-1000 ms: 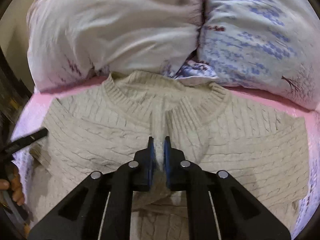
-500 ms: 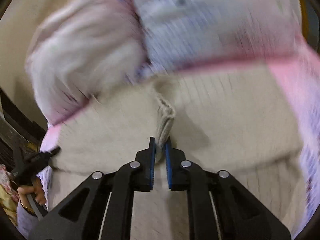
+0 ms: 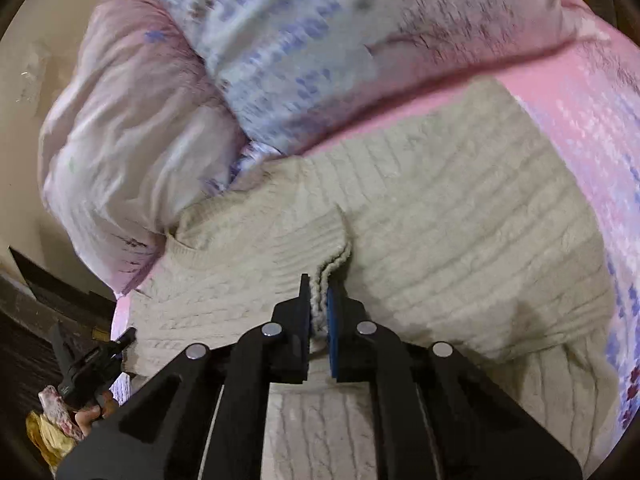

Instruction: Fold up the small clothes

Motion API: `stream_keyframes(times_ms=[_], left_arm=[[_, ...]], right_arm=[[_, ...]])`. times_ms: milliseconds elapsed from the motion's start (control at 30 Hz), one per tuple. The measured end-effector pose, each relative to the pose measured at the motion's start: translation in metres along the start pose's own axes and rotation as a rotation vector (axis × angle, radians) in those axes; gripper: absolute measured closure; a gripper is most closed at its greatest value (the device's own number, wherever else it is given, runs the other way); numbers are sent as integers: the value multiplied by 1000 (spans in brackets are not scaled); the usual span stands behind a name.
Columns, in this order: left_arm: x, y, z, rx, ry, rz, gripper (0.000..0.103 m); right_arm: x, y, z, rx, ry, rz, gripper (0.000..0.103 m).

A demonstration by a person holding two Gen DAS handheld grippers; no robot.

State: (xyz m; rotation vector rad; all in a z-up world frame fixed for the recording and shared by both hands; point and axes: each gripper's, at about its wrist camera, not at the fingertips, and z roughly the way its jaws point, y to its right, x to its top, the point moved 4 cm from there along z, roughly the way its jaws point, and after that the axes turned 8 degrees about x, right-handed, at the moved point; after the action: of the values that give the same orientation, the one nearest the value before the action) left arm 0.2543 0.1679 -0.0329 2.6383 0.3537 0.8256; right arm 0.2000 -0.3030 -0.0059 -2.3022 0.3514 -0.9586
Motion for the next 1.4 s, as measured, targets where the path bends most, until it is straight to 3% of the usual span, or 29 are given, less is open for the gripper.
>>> stream_keyframes(times_ms=[133, 267, 333, 400, 467, 533, 633, 667, 733, 767, 933, 1067, 1100, 1167, 1267, 1333, 1400], left_arm=[[-3, -6, -6, 9, 36, -28, 94], [-8, -14, -4, 35, 47, -70, 94], [-10, -14, -5, 38, 57, -70, 94], [-9, -11, -6, 52, 57, -48, 94], [-9, -3, -18, 57, 91, -8, 93], [-8, 10, -34, 80, 159, 57, 93], [-11, 36, -45, 108, 209, 176, 91], [-13, 44, -44, 109, 207, 208, 89], [-16, 51, -37, 115, 183, 240, 74], [-17, 50, -33, 132, 173, 240, 73], [-12, 22, -6, 249, 79, 157, 69], [-9, 3, -18, 215, 48, 83, 65], [-11, 0, -24, 193, 37, 82, 64], [-25, -4, -40, 108, 7, 90, 62], [-57, -13, -68, 15, -13, 102, 61], [-77, -19, -79, -6, -20, 93, 61], [-95, -28, -89, -23, -31, 72, 61]], right_arm=[[4, -16, -24, -19, 117, -73, 97], [-13, 0, 0, -119, 10, -62, 97], [-16, -3, 4, -159, 0, -104, 96], [-15, -11, 0, -217, -1, -161, 85], [-12, -20, -15, -247, 69, -200, 80], [-11, -29, -25, -216, 101, -233, 74], [-16, -42, -17, -166, 47, -280, 74], [-19, -44, -10, -166, 20, -295, 73], [-25, -42, 4, -182, -26, -302, 64], [-29, -38, 13, -202, -61, -292, 54], [-38, -42, 30, -267, -77, -385, 43], [-35, -38, 8, -234, -56, -348, 41], [-33, -35, -3, -223, -45, -334, 34], [-31, -19, -37, -184, -7, -299, 30], [-31, 14, -84, -143, 27, -215, 30], [-37, 43, -111, -124, 30, -133, 31], [-48, 68, -131, -110, 17, -63, 38]])
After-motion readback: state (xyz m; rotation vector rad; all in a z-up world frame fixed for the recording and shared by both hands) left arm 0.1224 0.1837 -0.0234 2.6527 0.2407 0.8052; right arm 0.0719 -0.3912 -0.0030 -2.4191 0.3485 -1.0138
